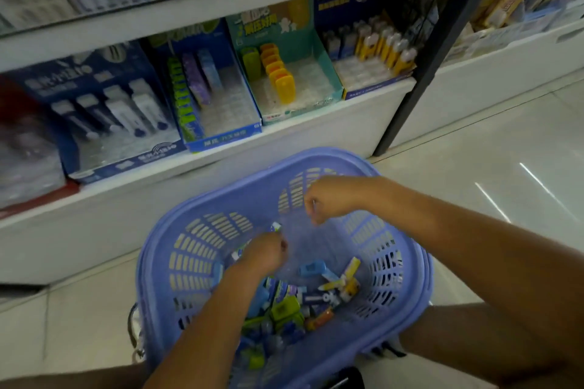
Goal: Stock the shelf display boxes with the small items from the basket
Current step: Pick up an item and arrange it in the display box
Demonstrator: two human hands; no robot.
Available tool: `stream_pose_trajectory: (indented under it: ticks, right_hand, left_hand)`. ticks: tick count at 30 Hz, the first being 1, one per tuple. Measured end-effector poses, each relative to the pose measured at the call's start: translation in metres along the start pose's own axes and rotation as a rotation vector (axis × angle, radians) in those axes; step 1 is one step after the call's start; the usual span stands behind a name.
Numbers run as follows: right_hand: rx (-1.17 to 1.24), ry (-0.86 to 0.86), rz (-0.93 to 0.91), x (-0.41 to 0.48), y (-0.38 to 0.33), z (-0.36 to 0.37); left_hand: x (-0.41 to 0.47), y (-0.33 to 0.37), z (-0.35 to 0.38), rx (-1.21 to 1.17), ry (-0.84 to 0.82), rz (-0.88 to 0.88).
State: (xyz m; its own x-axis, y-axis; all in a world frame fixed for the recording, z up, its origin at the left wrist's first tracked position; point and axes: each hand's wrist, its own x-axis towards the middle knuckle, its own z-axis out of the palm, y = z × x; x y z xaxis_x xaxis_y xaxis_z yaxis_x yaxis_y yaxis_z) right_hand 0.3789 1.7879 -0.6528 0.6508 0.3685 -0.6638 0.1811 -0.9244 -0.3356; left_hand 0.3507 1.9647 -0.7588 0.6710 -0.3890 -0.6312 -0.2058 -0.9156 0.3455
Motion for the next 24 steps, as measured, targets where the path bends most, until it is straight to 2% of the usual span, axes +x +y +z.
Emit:
stream_pose_trajectory:
  ticks: [3,6,12,17,20,22,24]
  right_hand:
    - [0.014,-0.249,0.101,0.022,0.007,0.062]
    - [0.026,-0.310,0.190,0.038,0.017,0.103]
    - [0.021,-0.277,0.331,0.059,0.025,0.144]
    - [0.060,-0.188,0.422,0.073,0.023,0.158]
    - [0.045,-0.277,0.403,0.081,0.018,0.166]
    - [0.002,-0.397,0.407,0.086,0.013,0.167]
    - [0.050,-0.427,0.440,0.085,0.013,0.167]
  left_hand:
    - [-0.018,-0.030,0.038,0.054,-0.163,-0.050]
    - [-0.031,-0.042,0.061,0.089,-0.250,-0.026]
    - [-0.020,-0.048,0.070,0.118,-0.211,-0.006]
    - [-0.005,-0.047,0.080,0.110,-0.071,0.044]
    - [0.010,-0.039,0.086,0.123,0.006,0.106]
    - [0.017,-0.031,0.091,0.140,-0.024,0.125]
    - [0.021,-0.026,0.099,0.125,-0.065,0.119]
